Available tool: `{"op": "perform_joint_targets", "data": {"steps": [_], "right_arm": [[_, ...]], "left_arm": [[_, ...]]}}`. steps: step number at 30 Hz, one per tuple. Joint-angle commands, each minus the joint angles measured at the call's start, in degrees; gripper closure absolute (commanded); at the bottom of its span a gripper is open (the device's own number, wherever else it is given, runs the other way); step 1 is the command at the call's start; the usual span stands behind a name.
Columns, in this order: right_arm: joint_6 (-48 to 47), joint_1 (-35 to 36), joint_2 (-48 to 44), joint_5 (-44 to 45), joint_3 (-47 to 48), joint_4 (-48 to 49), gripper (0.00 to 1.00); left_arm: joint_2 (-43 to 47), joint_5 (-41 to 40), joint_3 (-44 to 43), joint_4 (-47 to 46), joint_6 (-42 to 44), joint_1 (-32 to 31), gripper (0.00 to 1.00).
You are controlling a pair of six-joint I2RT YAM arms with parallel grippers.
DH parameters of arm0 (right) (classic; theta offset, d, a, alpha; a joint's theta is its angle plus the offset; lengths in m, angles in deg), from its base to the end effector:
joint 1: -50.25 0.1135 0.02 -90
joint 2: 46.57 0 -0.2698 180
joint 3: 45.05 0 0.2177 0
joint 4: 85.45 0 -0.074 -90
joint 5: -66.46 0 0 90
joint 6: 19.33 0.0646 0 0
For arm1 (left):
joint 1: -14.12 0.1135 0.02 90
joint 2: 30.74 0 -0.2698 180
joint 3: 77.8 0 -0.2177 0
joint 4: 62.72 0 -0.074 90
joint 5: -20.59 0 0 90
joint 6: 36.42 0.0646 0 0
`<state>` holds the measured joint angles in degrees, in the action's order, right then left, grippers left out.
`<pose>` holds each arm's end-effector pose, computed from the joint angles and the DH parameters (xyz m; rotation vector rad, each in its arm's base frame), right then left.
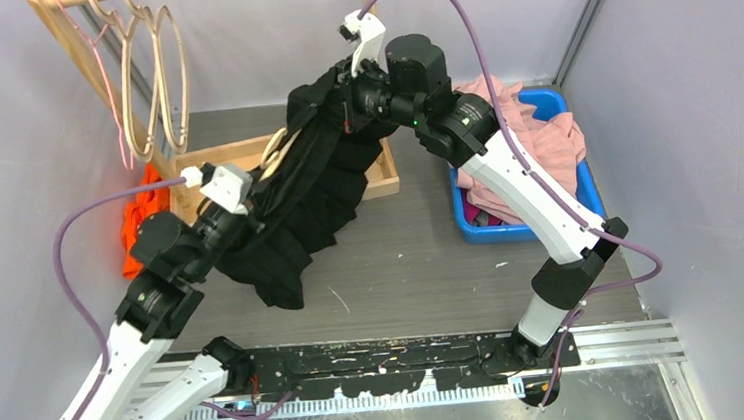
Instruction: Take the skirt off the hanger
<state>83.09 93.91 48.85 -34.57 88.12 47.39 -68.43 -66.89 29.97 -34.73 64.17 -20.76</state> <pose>0.2470 0.2528 0.4929 -0.6299 1.7028 0.8755 0.0997 -0.0729 0.4177 0.6004 1.3392 -0.3777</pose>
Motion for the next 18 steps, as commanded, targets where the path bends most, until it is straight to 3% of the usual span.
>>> {"op": "perform_joint_targets", "data": {"steps": [1,4,7,18], "right_arm": [[2.6,-0.7,1.6,-2.0,2.8,3.6,0.93],[2.9,-0.5,1.4,-3.7,2.9,2.7,0.93],[1.4,-0.5,0.9,-1.9,2.7,1.3,0.93],[-2.6,-0.5,4.0,4.8,9.6,-2.5,0.93]], "left_arm": [[-6.3,4.3,-1.4,-29.2,-0.5,-1.1,1.00],[-13.3,4.2,-3.3,-35.8,-0.5,-1.1,1.00],[-16.7,7.2,-6.8,-35.4,-0.7,-1.0,1.00],[-15.6,7.2,-3.1,-35.6,0.1,-1.1,1.00]]}}
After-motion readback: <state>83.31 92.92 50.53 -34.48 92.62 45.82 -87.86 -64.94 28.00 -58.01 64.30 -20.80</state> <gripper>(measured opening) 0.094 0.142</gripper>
